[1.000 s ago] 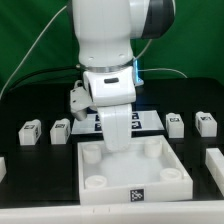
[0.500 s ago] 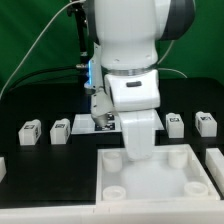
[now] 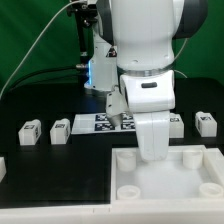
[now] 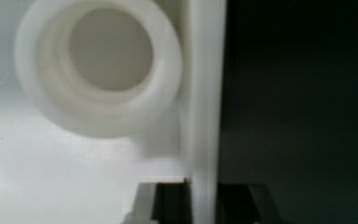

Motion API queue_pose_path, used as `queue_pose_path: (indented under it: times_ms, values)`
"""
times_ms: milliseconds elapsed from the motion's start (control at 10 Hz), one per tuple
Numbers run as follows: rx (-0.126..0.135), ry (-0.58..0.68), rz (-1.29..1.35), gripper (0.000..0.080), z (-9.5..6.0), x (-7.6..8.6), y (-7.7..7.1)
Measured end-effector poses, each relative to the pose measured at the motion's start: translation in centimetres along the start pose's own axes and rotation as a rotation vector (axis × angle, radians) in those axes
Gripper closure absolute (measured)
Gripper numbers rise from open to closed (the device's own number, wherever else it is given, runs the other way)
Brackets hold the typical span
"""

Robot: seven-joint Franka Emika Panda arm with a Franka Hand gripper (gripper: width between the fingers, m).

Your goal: Assemble one leg

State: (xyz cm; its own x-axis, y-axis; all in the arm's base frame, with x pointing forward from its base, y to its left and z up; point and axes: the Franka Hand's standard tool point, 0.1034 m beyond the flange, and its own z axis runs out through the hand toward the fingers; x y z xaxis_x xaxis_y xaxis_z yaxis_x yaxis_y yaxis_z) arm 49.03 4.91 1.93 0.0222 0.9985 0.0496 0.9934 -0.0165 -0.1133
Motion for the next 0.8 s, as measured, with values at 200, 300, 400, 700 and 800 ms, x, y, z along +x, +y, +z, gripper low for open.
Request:
queue_pose_path:
  times_ms: [200,300,400,700,800]
  values:
    - [-0.01,0.003,-0.008,0.0738,-0.01,-0.04,0.0]
    - [-0.01,0.003,-0.005,0.0738,-0.03,-0.05,-0.01]
    - [-0.009,0.003,-0.005,0.0738,0.03,-0.06,-0.04]
    - [-0.008,0.003,-0.004,0.0376,0.1,-0.1,-0.07]
    - [-0.008,0.003,-0.004,0.0376,0.12,-0.11,-0.08]
